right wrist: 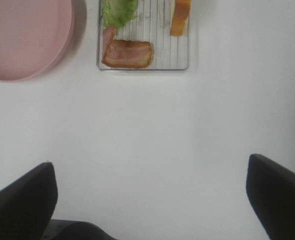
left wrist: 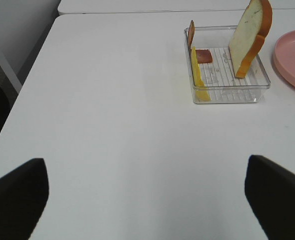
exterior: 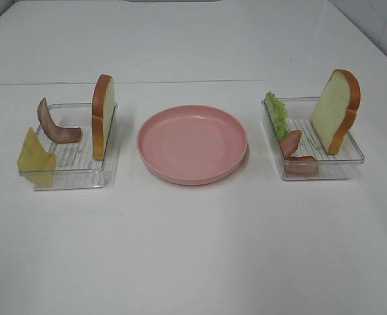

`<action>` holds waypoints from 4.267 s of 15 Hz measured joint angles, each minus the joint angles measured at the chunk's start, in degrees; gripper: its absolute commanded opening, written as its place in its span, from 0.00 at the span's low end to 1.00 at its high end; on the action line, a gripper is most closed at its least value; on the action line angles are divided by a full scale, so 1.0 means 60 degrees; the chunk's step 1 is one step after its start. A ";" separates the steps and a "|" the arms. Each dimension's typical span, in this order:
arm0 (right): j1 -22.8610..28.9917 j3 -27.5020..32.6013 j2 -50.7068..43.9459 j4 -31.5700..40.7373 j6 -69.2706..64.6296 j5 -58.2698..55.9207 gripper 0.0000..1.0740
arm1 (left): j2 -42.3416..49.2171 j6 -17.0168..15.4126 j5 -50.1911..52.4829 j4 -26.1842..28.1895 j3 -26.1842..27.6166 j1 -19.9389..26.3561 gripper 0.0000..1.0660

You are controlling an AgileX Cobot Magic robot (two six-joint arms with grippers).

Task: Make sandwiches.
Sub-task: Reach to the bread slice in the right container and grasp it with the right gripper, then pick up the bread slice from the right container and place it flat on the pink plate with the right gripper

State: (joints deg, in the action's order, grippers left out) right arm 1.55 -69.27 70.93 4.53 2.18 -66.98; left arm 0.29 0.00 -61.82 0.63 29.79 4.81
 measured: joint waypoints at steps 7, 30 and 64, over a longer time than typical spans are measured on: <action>-0.0010 -0.5930 0.5863 0.0248 -0.0162 -0.0420 0.92 | 0.0000 0.0000 0.0000 0.0000 0.0000 0.0000 0.95; -0.0831 -0.7840 1.0332 0.0439 -0.0038 -0.0411 0.21 | 0.0000 0.0000 0.0000 -0.0029 0.0000 0.0000 0.95; 0.2760 -0.4622 0.9941 0.6513 0.0134 0.4097 0.00 | 0.0000 0.0000 0.0000 0.0086 0.0000 0.0000 0.94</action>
State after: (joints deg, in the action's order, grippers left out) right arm 18.11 -97.00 130.58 43.60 2.98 -42.40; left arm 0.29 0.00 -61.82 1.15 29.79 4.81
